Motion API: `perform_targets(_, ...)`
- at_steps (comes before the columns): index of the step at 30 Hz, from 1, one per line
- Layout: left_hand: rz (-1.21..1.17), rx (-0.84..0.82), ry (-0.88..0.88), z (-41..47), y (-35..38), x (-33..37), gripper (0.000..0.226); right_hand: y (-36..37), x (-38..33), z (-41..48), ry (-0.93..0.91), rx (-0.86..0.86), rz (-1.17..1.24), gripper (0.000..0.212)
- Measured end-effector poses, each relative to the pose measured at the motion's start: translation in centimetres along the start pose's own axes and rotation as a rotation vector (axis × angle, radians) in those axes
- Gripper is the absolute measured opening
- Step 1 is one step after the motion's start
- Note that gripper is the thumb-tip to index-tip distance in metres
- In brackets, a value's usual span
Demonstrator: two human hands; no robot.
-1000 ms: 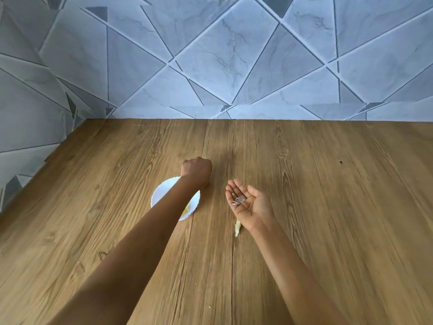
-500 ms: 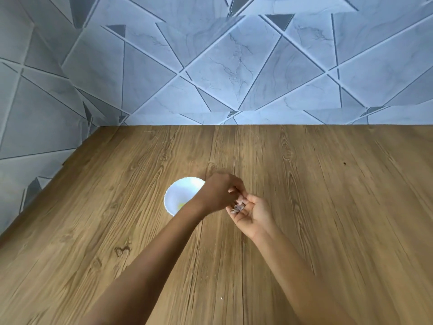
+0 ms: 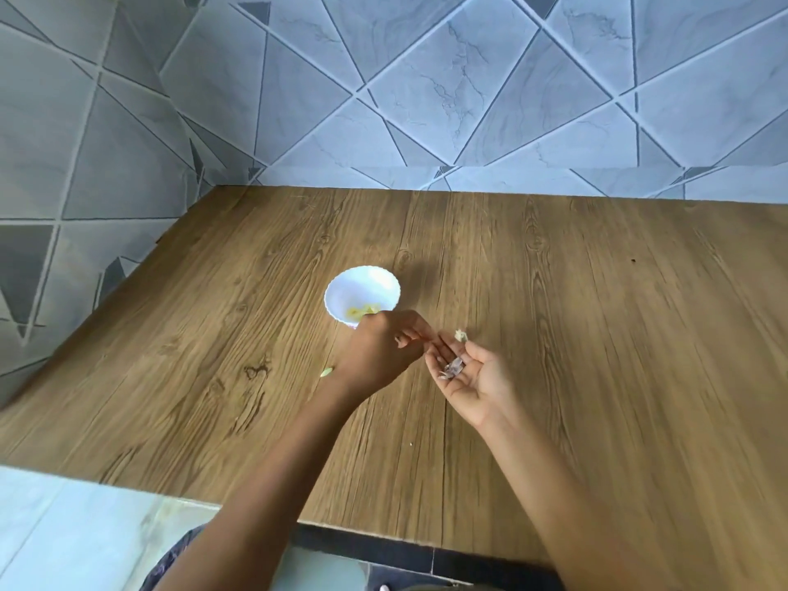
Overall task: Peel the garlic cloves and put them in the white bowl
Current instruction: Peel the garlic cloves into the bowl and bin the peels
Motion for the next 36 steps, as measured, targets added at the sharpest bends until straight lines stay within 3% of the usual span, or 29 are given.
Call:
perform_targets(3, 0.019, 0.037, -0.05, -3.2, 0.3, -1.4, 0.011, -1.3, 0.3, -1.1, -0.001, -0.001, 0.009, 0.036)
perform_targets(10, 0.389, -0.269, 0.051, -7.8, 3.6, -2.2, 0.014, -3.4, 0.7, -3.4, -0.002, 0.021, -0.019, 0.036)
perform_targets(15, 0.577, -0.288, 0.113, -8.3, 4.1, -1.5, 0.017, -4.4, 1.2, -4.3, 0.004, 0.025, -0.017, 0.037)
perform_targets(20, 0.806, -0.316, 0.294, -8.3, 5.0, -0.3, 0.019, -4.8, 1.3, -4.7, -0.004, 0.034, -0.018, 0.036)
perform_targets(23, 0.671, -0.309, 0.223, -7.9, 4.7, -0.8, 0.009, -4.9, 1.4, -4.8, 0.003, 0.043, -0.03, 0.036)
perform_targets(25, 0.386, -0.181, 0.126, -7.4, 3.4, -1.0, 0.001, -4.8, 1.8, -4.7, 0.019, 0.04, -0.024, 0.035)
perform_targets(27, 0.236, -0.043, 0.148, -6.9, 2.3, -0.3, 0.003, -4.7, 2.1, -4.6, 0.032, 0.04, -0.021, 0.035)
perform_targets(31, 0.379, -0.096, 0.255, -6.3, 2.9, 1.7, 0.015, -4.8, 2.6, -4.5, 0.031, 0.064, -0.025, 0.034)
perform_targets(36, 0.423, -0.031, 0.176, -6.1, 3.1, 2.0, 0.012, -4.3, 2.7, -4.5, 0.041, 0.028, -0.005, 0.036)
Point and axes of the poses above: each hand's wrist, its own z-axis towards the middle knuckle, its own y-axis out of the palm, x = y × z, the point moved 5 cm from there along z, towards the middle knuckle, and after that the axes turned 11 degrees about z, right-handed, at the moved point
